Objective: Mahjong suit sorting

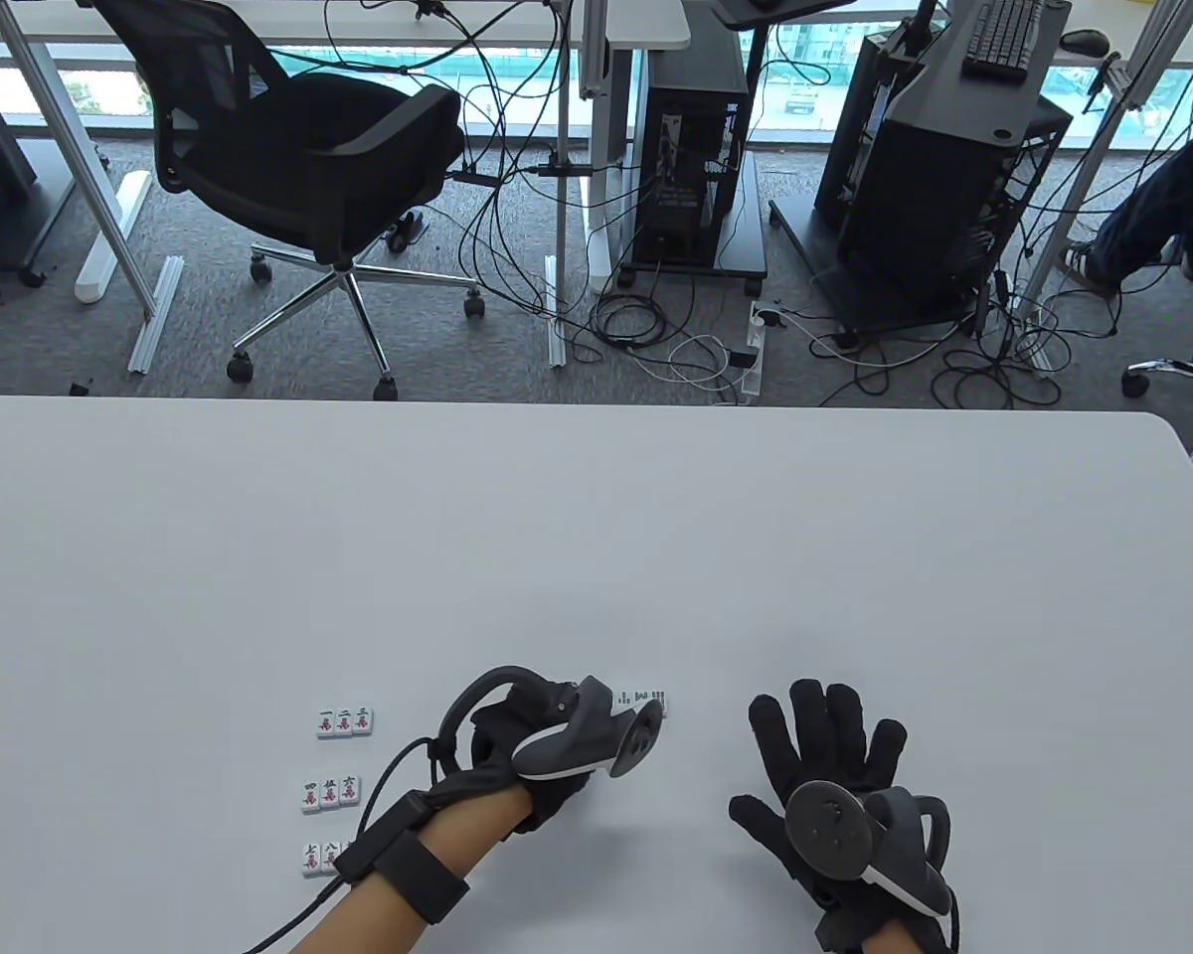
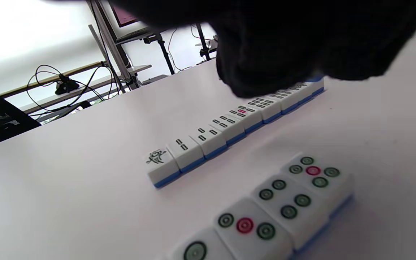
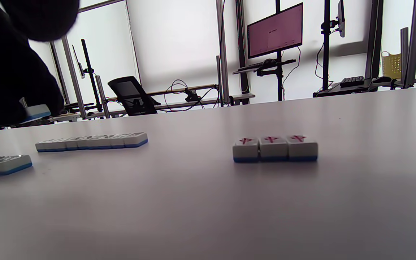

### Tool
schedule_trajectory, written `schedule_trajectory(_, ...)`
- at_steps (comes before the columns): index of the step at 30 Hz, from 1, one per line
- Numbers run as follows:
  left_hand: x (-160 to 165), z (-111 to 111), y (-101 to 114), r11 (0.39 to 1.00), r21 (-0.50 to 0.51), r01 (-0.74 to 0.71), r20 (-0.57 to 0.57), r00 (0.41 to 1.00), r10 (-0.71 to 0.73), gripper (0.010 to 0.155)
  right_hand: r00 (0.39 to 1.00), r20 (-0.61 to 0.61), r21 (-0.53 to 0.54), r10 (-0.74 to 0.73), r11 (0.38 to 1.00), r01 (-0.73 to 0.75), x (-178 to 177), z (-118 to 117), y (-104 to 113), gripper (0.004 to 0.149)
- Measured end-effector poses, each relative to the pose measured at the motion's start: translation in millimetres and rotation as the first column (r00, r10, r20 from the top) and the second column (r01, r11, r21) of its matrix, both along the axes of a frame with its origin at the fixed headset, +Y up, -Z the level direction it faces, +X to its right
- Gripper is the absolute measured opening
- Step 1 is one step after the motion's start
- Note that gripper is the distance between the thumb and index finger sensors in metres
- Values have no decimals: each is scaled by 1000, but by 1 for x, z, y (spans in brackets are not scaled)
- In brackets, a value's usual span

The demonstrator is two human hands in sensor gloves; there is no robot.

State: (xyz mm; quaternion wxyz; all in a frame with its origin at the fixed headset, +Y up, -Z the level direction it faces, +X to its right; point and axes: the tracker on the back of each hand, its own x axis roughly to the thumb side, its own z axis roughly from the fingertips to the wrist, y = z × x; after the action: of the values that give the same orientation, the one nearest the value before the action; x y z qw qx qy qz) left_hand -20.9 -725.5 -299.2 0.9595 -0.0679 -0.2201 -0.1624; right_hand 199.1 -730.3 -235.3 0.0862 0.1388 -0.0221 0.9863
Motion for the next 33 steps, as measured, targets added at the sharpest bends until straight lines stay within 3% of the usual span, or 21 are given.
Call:
schedule_trajectory(9,13,4,-28,990,-41,133,45,990,-131,61,1000,-1,1,-4,1000,4,0,0,0,85)
schedule_trajectory(18,4,7,-29,987,-29,160,57,986,-158,68,1000,0,-3,1,1000,-1,0,0,-1,85)
schedule_trajectory(23,-22,14,-11,989,43,143,53,988,-145,69,1000,9,1,-8,1000,8,2,0,0,85)
schedule_trajectory(28,-74,26,0,989,-20,145,-25,989,-145,67,1000,19,-1,-3,1000,3,4,0,0,85)
schedule_trajectory(33,-116,43,-2,979,-72,192,-52,979,-196,67,1000,29,2,-2,1000,2,6,0,1,85)
